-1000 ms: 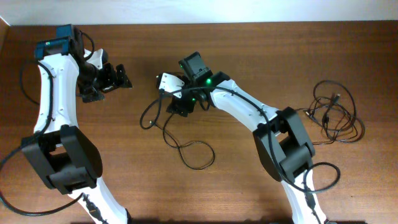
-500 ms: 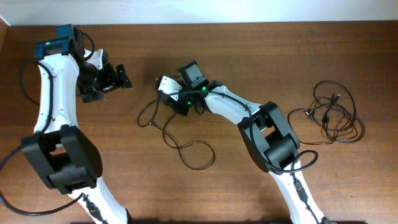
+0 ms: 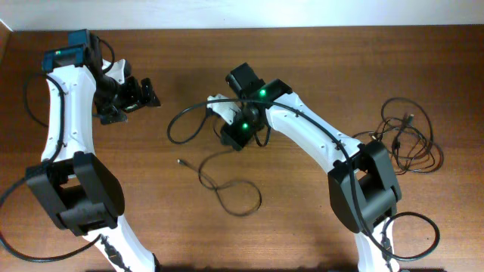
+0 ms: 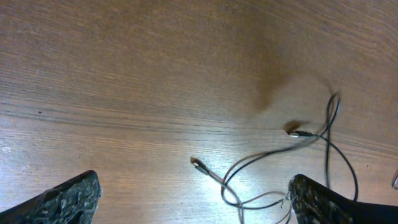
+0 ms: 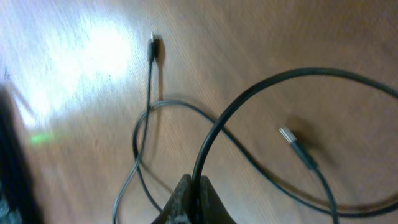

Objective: Untangle cables

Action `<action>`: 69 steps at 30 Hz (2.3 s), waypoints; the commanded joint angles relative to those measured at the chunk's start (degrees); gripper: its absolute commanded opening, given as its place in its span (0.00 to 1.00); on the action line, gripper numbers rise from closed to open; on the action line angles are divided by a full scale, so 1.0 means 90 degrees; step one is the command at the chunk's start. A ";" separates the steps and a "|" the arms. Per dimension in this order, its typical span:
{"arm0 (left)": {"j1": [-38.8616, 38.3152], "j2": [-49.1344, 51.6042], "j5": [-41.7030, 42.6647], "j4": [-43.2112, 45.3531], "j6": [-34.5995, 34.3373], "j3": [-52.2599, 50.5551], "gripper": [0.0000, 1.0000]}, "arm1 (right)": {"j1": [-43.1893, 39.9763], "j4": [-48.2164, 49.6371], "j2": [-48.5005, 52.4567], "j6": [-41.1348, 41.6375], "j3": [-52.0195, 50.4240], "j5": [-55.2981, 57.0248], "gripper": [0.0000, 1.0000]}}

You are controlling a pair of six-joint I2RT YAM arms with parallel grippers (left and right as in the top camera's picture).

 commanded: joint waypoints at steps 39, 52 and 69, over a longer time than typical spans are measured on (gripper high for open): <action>-0.0316 0.0189 0.0240 0.0478 -0.1428 -0.2895 0.99 | 0.0362 -0.0420 0.0063 -0.0668 -0.2064 -0.0610 0.99; -0.0321 -0.2839 0.0772 0.2093 0.0102 -0.5219 0.99 | 0.0355 -0.0508 0.0063 -0.0665 -0.2064 -0.0510 0.99; -0.1095 -0.3060 0.0461 0.3495 -0.0767 -0.7172 0.99 | 0.0729 -0.0627 0.0063 -0.0814 -0.2064 -0.0321 0.99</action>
